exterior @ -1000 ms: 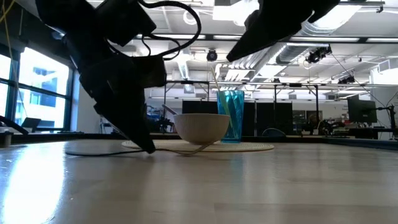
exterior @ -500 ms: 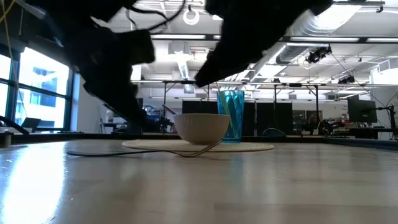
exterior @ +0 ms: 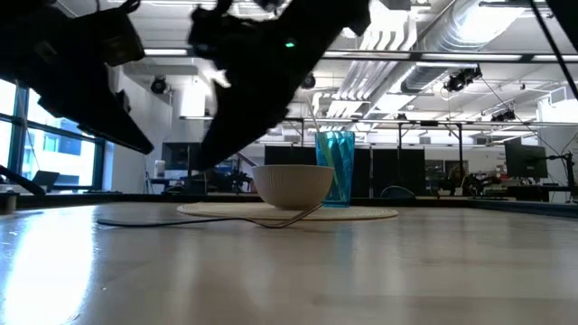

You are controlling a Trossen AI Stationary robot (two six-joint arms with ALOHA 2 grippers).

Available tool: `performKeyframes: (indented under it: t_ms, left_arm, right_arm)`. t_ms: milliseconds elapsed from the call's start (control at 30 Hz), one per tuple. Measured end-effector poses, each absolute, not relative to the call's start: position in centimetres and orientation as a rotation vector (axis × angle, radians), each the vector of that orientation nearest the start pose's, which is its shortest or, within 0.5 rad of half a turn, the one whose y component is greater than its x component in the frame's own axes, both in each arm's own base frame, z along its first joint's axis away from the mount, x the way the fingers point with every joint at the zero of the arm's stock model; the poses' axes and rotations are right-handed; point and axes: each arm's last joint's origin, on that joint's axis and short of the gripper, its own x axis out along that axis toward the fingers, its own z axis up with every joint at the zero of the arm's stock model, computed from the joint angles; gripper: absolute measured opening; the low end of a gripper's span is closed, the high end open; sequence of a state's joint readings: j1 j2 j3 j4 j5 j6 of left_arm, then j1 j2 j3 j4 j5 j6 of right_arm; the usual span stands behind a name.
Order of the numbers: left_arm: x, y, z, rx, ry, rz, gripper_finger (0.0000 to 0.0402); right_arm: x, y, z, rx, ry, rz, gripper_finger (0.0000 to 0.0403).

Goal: Pick & Place Utensil
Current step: Put the blue fork into the white bowl on the brown mat

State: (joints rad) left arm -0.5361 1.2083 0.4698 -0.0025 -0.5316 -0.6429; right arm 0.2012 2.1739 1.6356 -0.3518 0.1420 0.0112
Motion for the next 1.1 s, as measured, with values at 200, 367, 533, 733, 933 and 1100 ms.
performKeyframes:
  t_ms: [200,367,533,733,933,1100]
  left_arm:
    - [17.7,-9.5,16.0,-0.25,0.652,0.221,0.0096]
    - [17.1,-9.1,15.6,-0.251,0.715,0.257,0.0096]
    - [16.8,-8.9,15.3,-0.236,0.755,0.277,0.0096]
    - [16.8,-8.8,15.2,-0.229,0.758,0.283,0.0096]
    - [16.8,-8.8,15.3,-0.228,0.755,0.286,0.0096]
    - [16.8,-8.8,15.3,-0.218,0.733,0.309,0.0096]
  right_arm:
    - [49.0,9.2,15.3,-0.125,0.906,0.117,0.0204]
    - [49.7,8.7,13.2,-0.109,0.976,0.115,0.0204]
    - [49.4,7.6,12.9,-0.057,1.032,0.087,0.0202]
    - [48.8,7.5,12.7,-0.084,1.107,0.087,0.0163]
    - [48.6,7.2,12.6,-0.05,1.137,0.102,0.0081]
    - [48.5,7.2,12.6,-0.048,1.143,0.105,0.0018]
